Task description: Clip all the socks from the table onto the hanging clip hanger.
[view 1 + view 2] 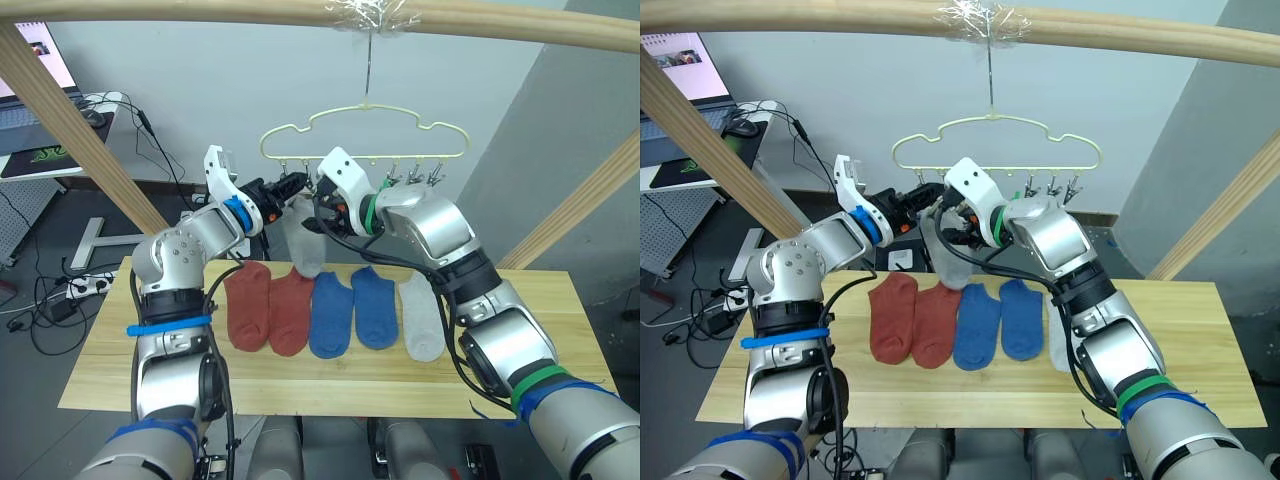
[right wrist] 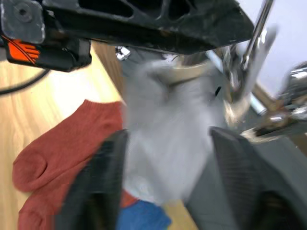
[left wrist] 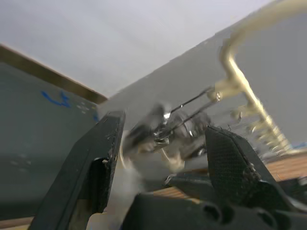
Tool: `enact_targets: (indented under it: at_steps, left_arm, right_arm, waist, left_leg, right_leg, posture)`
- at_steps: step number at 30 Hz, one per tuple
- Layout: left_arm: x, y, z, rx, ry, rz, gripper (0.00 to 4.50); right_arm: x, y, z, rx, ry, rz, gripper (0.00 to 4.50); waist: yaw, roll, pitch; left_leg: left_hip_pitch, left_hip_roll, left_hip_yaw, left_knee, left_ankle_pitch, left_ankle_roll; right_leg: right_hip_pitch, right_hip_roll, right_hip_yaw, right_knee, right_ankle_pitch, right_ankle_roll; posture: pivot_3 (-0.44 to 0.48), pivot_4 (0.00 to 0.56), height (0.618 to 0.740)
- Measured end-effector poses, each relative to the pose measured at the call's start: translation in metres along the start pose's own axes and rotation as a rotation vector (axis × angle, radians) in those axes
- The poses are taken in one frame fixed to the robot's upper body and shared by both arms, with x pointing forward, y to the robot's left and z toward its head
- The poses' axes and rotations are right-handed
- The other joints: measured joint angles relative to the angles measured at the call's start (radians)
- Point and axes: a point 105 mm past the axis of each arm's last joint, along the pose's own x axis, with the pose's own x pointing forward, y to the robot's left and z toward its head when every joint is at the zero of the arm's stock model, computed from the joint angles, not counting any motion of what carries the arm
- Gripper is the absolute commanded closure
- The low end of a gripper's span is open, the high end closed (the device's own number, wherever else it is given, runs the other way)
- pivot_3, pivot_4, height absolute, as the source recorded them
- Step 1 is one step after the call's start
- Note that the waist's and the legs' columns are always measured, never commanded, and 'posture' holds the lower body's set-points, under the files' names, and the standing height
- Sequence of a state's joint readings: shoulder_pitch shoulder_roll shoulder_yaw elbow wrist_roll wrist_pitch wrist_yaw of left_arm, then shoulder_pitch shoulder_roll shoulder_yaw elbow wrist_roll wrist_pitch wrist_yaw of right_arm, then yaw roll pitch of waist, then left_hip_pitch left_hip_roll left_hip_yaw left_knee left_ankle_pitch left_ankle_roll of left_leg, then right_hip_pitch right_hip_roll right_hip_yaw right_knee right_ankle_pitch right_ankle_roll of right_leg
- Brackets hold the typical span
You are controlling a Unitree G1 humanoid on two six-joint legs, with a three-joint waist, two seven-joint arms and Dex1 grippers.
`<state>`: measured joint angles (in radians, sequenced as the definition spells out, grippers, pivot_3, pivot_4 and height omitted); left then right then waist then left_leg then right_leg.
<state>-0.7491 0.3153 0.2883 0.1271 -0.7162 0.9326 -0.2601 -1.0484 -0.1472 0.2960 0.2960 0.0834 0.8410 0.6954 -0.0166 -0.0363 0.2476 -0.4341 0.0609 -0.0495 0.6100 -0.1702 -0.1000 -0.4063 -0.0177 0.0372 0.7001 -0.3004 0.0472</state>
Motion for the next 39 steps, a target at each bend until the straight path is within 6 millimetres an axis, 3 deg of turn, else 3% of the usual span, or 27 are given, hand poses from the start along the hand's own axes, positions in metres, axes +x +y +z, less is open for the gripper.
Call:
enact_targets:
  at_steps: [2, 10, 17, 23, 26, 29, 39]
  left_arm:
    - [-0.006, 0.003, -0.008, 0.064, 0.005, 0.017, 1.5]
    - [-0.025, 0.0, -0.007, 0.348, -0.108, 0.043, 1.5]
    - [-0.035, -0.02, -0.021, 0.526, -0.159, 0.016, 1.5]
    - [-0.028, -0.037, -0.031, 0.597, -0.199, -0.004, 1.5]
    - [-0.023, -0.043, -0.033, 0.59, -0.227, -0.012, 2.06]
    - [-0.017, -0.045, -0.032, 0.605, -0.246, 0.006, 2.94]
    - [0.0, -0.044, -0.034, 0.631, -0.257, 0.078, 2.94]
  right_arm:
    - [-0.003, 0.003, -0.005, 0.01, 0.002, 0.006, 0.04]
    - [-0.036, 0.009, -0.025, 0.009, 0.022, 0.01, 0.04]
    - [-0.095, 0.006, -0.032, 0.02, 0.001, -0.035, 0.04]
    - [-0.14, 0.002, -0.025, 0.021, -0.033, -0.077, 0.04]
    - [-0.158, -0.002, -0.022, 0.017, -0.034, -0.108, 0.0]
    - [-0.167, -0.003, -0.023, 0.022, -0.02, -0.119, 0.0]
    - [-0.18, -0.001, -0.025, 0.026, 0.017, -0.138, 0.0]
  waist:
    - [0.001, 0.0, 0.0]
    - [0.025, 0.0, 0.0]
    - [0.044, 0.0, 0.0]
    - [0.042, 0.0, 0.0]
    - [0.04, 0.0, 0.0]
    - [0.039, 0.0, 0.0]
    - [0.036, 0.0, 0.0]
  left_leg:
    - [0.0, 0.0, 0.0, 0.0, 0.0, 0.0]
    - [0.0, 0.0, 0.0, 0.0, 0.0, 0.001]
    - [0.0, 0.0, -0.001, 0.001, -0.002, 0.004]
    - [0.001, 0.0, -0.001, 0.001, 0.0, 0.006]
    - [0.001, 0.0, -0.001, 0.002, 0.0, 0.007]
    - [0.001, 0.0, -0.001, 0.002, 0.001, 0.008]
    - [0.001, 0.0, 0.0, 0.002, 0.001, 0.008]
  right_leg:
    - [0.0, 0.0, 0.0, 0.0, 0.0, 0.0]
    - [0.0, 0.0, 0.0, 0.0, 0.0, 0.0]
    - [0.001, 0.0, 0.0, 0.0, 0.0, 0.0]
    - [0.002, 0.0, 0.0, 0.0, 0.002, -0.002]
    - [0.002, 0.001, 0.001, 0.0, 0.002, -0.003]
    - [0.002, 0.002, 0.001, 0.0, 0.003, -0.004]
    - [0.002, 0.002, 0.002, -0.001, 0.003, -0.003]
  posture:
    - [0.1, 0.149, 0.74]
    - [0.126, 0.152, 0.74]
    - [0.124, 0.165, 0.74]
    - [0.104, 0.173, 0.74]
    - [0.096, 0.175, 0.74]
    - [0.077, 0.181, 0.74]
    - [0.017, 0.195, 0.74]
